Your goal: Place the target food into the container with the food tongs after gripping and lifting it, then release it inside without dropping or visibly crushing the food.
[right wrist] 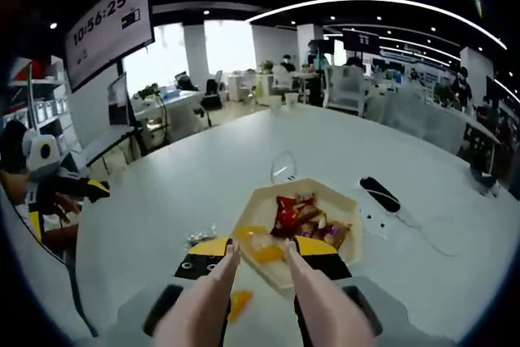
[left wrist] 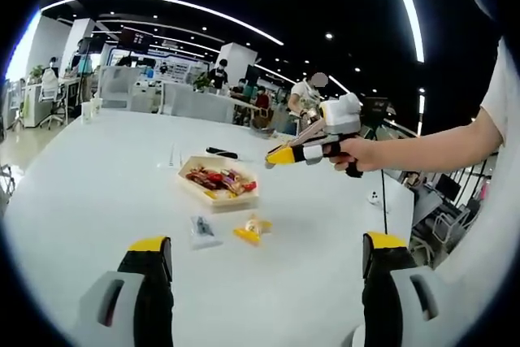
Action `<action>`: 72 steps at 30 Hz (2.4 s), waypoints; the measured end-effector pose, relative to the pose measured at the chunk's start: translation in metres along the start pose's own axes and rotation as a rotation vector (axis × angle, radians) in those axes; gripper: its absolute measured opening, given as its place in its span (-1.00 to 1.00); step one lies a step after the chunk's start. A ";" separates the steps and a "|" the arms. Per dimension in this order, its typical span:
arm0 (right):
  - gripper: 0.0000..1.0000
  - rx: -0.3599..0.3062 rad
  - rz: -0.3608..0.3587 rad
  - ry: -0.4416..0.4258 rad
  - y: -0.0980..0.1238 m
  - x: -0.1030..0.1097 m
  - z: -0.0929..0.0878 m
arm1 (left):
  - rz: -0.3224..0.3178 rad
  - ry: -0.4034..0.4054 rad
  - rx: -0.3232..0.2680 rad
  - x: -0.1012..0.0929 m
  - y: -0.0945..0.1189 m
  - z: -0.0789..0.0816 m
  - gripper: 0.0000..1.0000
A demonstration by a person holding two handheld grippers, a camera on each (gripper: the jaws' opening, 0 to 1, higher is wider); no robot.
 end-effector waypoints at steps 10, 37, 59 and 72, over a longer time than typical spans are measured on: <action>-0.43 0.012 0.001 -0.008 0.002 -0.004 -0.009 | -0.002 -0.002 0.003 -0.001 0.000 0.000 0.96; -0.43 0.065 0.020 -0.018 0.001 0.011 -0.038 | -0.018 -0.012 -0.004 -0.007 -0.009 0.002 0.97; -0.42 0.168 0.098 0.092 -0.007 0.021 -0.063 | -0.012 -0.004 0.011 -0.005 -0.010 0.000 0.97; -0.42 0.224 0.189 0.250 -0.019 0.026 -0.065 | -0.010 0.004 0.031 -0.011 -0.010 -0.004 0.96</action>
Point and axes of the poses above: the point that each gripper's makers call its tool centre point, and the gripper's own axes: y roughly backward along the fingers, x roughly to its left, z roughly out of its top, the point moved 6 cm from there along y, roughly backward along the fingers, and after that the axes turned 14 degrees about -y, right-handed, at the moved point
